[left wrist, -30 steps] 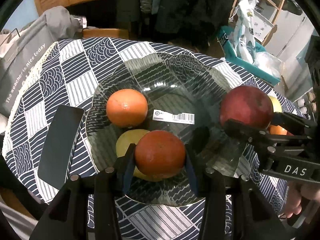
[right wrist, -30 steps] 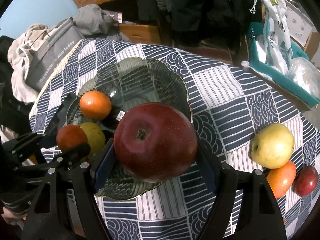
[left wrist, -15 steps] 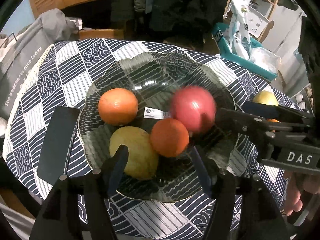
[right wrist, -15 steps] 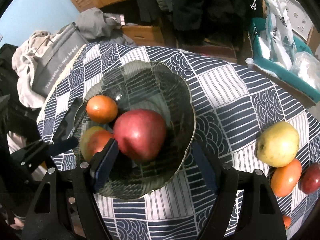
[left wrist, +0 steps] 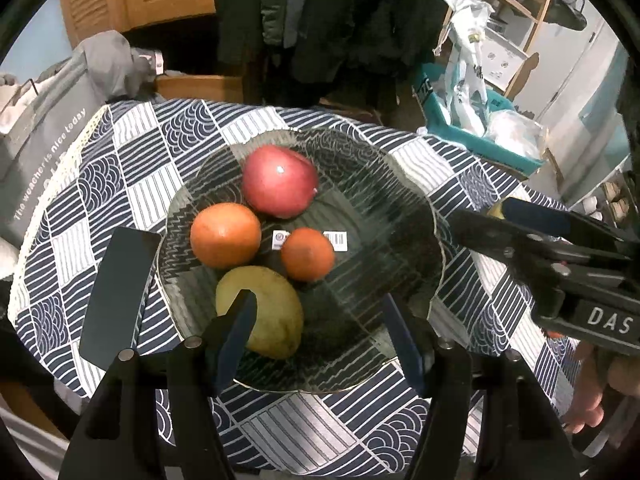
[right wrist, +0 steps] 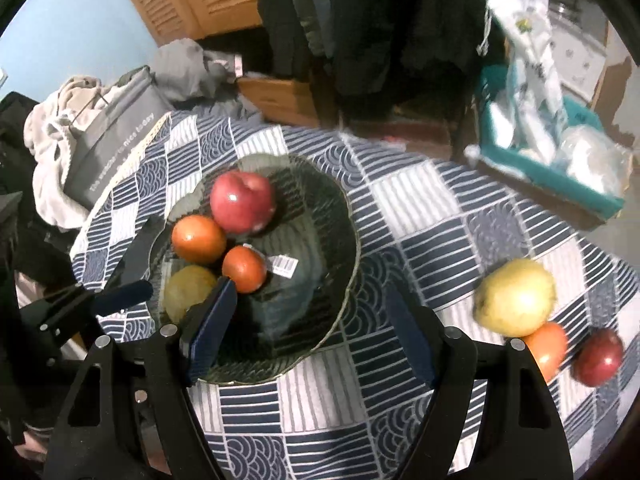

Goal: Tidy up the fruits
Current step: 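Withdraw both grippers from the glass bowl toward the loose fruit, then grasp a small tangerine with the right gripper while the left gripper approaches a large orange, then grasp the large orange with the left gripper while the right gripper lifts the tangerine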

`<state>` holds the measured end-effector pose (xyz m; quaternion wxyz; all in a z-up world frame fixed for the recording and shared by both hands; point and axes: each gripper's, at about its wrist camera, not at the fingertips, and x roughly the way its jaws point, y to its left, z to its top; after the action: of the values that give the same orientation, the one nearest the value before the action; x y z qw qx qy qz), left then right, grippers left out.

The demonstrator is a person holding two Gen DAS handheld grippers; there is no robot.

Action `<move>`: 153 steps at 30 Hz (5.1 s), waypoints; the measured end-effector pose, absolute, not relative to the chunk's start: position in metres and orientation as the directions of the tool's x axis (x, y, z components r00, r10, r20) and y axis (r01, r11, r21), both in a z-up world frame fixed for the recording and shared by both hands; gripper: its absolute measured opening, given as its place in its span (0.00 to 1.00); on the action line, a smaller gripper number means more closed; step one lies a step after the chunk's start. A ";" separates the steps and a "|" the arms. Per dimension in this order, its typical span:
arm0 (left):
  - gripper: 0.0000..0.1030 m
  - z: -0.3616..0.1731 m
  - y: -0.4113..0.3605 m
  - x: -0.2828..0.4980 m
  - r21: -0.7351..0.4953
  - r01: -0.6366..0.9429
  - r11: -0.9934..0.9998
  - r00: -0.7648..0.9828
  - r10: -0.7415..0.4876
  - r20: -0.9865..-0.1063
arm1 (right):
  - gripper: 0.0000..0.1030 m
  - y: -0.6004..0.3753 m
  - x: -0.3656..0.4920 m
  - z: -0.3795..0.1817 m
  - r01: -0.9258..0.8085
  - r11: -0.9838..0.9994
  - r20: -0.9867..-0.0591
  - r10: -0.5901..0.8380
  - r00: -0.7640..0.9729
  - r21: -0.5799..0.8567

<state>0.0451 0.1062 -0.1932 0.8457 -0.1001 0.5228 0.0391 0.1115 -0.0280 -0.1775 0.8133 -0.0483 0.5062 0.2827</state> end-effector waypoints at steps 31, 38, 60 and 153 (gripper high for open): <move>0.65 -0.109 0.055 0.028 -0.124 -0.039 0.991 0.641 -0.070 -0.764 | 0.76 -0.107 0.062 -0.073 -0.442 0.896 -0.709 0.335 0.621 0.037; 0.68 -0.095 0.040 0.025 -0.138 -0.009 0.990 0.664 -0.097 -0.741 | 0.76 -0.136 0.055 -0.059 -0.406 0.914 -0.685 0.313 0.658 0.027; 0.75 -0.084 -0.039 0.033 -0.123 0.126 0.984 0.656 -0.175 -0.734 | 0.76 -0.250 0.045 -0.067 -0.207 0.978 -0.689 0.170 0.704 0.030; 0.63 -0.272 -0.172 0.160 -0.214 0.128 0.968 0.291 -0.243 -0.925 | 0.44 -0.323 0.105 -0.243 -0.094 0.995 -0.894 0.078 0.441 0.040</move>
<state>0.1602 -0.1723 -0.2717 0.8021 -0.0490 0.5838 -0.1157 0.1055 -0.3235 -0.2434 0.8489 -0.0078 0.5261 0.0507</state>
